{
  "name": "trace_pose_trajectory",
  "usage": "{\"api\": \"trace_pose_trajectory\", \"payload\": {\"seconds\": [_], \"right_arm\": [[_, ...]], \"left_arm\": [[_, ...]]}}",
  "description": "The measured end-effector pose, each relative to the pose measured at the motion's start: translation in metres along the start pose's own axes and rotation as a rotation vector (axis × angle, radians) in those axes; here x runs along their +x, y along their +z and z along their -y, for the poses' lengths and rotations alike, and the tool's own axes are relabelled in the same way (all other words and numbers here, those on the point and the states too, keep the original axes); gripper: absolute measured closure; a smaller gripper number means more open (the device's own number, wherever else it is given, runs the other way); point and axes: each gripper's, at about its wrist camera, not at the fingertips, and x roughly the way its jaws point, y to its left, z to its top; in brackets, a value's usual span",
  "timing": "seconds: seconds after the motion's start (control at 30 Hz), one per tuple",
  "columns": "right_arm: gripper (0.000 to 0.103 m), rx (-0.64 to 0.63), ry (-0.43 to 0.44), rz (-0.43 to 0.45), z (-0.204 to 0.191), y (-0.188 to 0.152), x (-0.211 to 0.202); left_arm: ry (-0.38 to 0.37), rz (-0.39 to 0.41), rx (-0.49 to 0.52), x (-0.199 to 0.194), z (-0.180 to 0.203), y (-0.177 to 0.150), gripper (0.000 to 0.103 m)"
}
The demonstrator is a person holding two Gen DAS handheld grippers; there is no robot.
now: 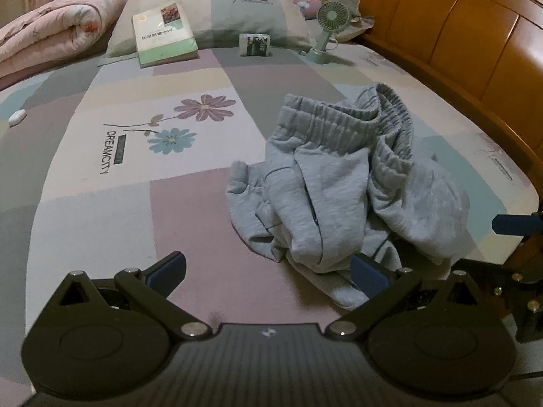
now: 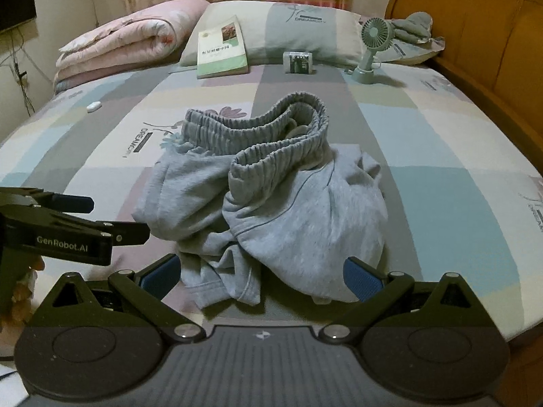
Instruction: Fold clothes
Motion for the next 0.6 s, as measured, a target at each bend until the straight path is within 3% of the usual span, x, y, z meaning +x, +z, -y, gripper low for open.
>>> {"api": "trace_pose_trajectory", "payload": {"seconds": [0.3, 0.47, 0.6], "right_arm": [[0.021, -0.085, -0.001, 0.001, -0.008, 0.003, 0.009], [0.024, -0.095, 0.013, 0.001, -0.009, 0.005, 0.012], [0.036, -0.113, 0.011, -0.001, -0.01, 0.006, 0.015]], "left_arm": [[-0.052, 0.001, 0.001, 0.005, -0.001, 0.011, 0.005], [-0.08, 0.005, 0.03, 0.007, 0.001, 0.018, 0.017], [-0.089, 0.004, 0.059, 0.009, 0.003, 0.021, 0.032]]}}
